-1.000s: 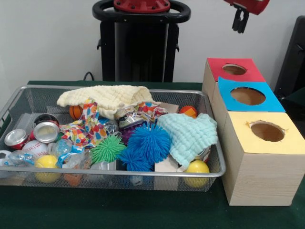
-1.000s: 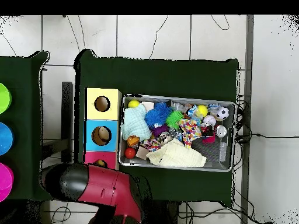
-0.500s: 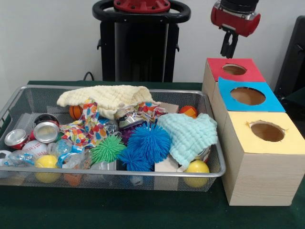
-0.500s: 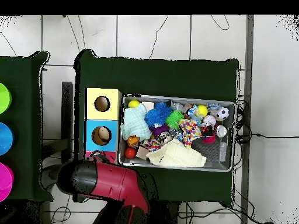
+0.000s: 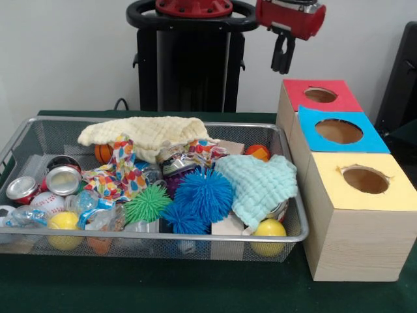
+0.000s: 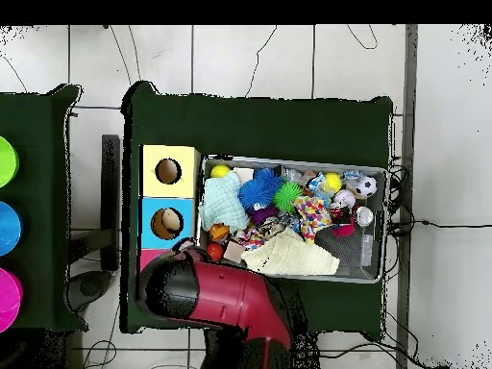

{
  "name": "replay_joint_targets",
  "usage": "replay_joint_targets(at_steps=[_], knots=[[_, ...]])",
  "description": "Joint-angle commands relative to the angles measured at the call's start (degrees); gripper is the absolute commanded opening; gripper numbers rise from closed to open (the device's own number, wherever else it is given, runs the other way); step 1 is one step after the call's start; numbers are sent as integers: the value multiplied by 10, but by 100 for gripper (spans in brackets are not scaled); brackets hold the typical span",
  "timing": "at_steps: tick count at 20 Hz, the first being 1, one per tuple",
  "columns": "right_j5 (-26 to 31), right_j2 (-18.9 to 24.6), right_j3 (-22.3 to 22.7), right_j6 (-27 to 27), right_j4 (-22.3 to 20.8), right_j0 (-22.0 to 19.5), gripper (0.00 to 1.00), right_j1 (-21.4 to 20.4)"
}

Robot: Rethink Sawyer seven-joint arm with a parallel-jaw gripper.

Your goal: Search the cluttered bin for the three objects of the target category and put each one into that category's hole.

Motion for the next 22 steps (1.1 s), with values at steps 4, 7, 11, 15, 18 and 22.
replay_joint_targets(at_steps=[4,7,11,15,18,22], knots=[[-61,132,49,-96,-80,-68,0,-37],[-65,145,50,-83,-94,-77,0,-40],[-61,160,49,-73,-106,-88,100,-43],[-69,171,50,-54,-114,-94,100,-43],[-79,172,45,-43,-132,-88,100,-42],[-74,174,38,-49,-163,-83,100,-36]])
